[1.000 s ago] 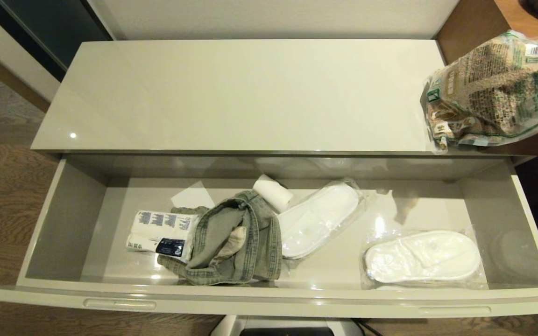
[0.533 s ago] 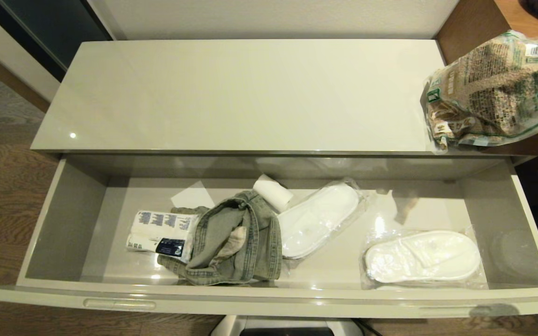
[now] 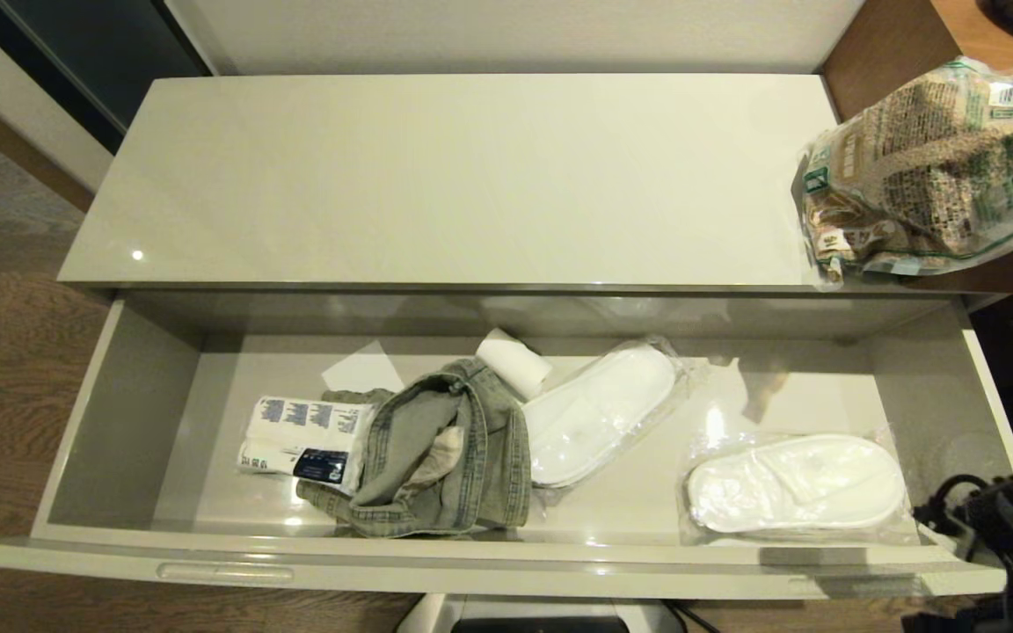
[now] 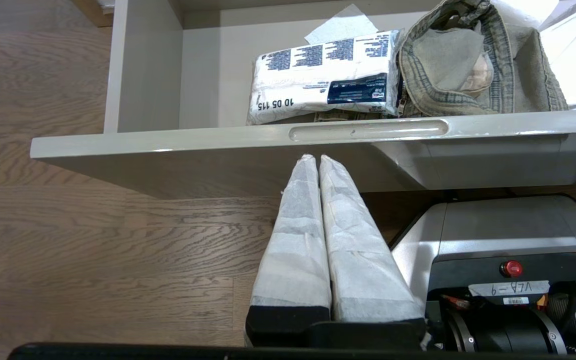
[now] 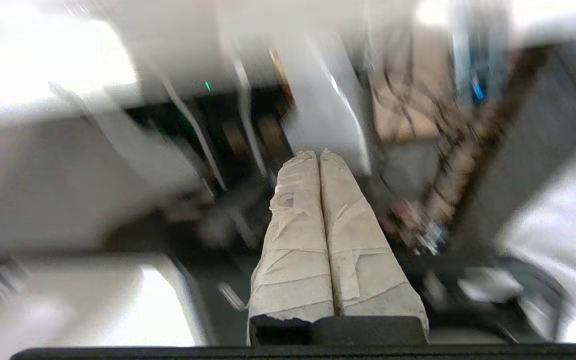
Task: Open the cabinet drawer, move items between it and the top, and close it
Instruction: Close the drawer
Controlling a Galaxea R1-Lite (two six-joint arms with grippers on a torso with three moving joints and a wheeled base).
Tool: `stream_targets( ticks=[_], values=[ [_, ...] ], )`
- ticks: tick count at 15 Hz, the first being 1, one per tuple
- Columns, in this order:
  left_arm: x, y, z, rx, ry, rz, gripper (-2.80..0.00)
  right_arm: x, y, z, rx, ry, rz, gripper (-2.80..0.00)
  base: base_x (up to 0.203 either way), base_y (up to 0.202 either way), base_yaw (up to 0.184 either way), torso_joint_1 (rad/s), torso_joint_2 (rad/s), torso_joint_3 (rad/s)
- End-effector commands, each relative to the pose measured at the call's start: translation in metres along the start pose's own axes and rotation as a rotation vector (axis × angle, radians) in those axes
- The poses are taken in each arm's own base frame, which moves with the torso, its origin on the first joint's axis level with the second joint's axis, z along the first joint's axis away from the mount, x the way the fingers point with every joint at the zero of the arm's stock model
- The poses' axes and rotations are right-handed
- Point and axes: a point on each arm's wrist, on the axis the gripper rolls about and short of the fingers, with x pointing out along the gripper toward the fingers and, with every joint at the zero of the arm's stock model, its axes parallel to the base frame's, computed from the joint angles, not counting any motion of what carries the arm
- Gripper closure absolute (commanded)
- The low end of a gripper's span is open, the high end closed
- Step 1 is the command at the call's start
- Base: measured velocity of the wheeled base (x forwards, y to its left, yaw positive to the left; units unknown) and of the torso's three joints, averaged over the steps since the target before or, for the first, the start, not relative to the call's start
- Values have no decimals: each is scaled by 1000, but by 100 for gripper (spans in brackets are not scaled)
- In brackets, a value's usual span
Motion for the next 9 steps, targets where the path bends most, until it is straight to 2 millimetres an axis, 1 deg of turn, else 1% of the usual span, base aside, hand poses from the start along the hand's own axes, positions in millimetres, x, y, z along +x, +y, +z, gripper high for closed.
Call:
stream_targets(
  ticks=[1,3,5,7,8,9],
  values=[
    [0,0,0,0,1,0,0,10,14,10,17,12,-18,0,0,0,0,0,0,0],
    [0,0,0,0,1,0,0,12,19,16,26,0,-19,0,0,0,0,0,0,0],
    [0,0,0,0,1,0,0,6,28,31,96,-73,3,0,0,0,0,0,0,0],
    [0,0,0,0,1,0,0,-7,37,47,160,-182,25,0,0,0,0,0,0,0],
    [0,0,0,0,1,0,0,-18,43,57,192,-250,43,0,0,0,0,0,0,0],
    [0,0,0,0,1,0,0,-23,44,61,219,-287,45,0,0,0,0,0,0,0]
  ],
)
